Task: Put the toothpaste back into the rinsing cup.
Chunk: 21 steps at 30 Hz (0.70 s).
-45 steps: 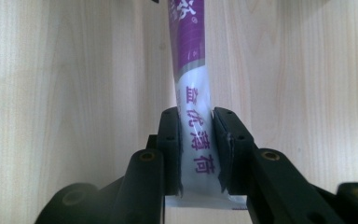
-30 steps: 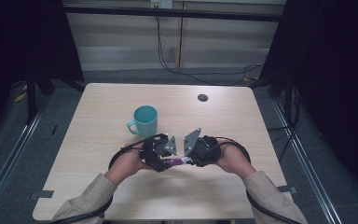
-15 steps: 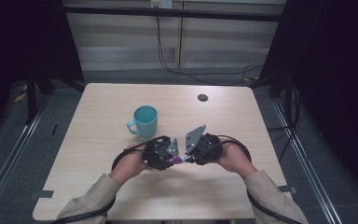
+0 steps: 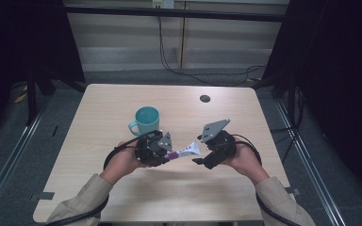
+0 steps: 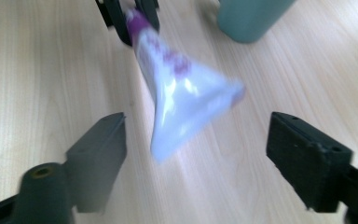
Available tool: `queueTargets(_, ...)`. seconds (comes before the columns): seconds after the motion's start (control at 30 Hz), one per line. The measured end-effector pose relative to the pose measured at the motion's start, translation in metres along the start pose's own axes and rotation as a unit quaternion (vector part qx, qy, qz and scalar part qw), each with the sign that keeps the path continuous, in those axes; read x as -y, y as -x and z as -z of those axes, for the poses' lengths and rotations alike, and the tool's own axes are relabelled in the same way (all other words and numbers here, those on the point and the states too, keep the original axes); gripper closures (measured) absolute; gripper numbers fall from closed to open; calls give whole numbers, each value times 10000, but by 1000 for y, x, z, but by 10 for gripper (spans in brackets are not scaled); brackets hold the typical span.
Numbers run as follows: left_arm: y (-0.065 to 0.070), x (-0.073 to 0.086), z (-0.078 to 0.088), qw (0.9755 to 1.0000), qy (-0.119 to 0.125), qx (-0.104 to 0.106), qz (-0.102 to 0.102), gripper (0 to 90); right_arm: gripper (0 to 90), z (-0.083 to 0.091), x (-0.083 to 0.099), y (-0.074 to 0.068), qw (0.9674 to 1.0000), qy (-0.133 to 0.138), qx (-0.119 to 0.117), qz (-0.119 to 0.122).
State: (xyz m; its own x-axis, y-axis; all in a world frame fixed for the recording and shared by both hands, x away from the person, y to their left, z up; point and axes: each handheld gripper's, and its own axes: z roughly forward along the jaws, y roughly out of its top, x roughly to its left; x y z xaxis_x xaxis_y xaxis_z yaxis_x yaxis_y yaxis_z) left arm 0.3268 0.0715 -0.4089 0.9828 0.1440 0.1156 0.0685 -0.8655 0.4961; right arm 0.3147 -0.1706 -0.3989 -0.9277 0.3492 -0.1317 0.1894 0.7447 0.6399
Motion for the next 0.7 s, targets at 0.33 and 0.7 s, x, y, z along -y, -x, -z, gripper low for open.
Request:
queueTargets(0.33, -14, 11, 14, 9976, 502, 49, 484, 761, 143, -21, 40, -7, 9977, -8, -33, -670)
queueTargets(0.7, -25, 22, 20, 9902, 1003, 19, 974, 762, 142, -40, 65, -19, 9944, -157, 241, -1017)
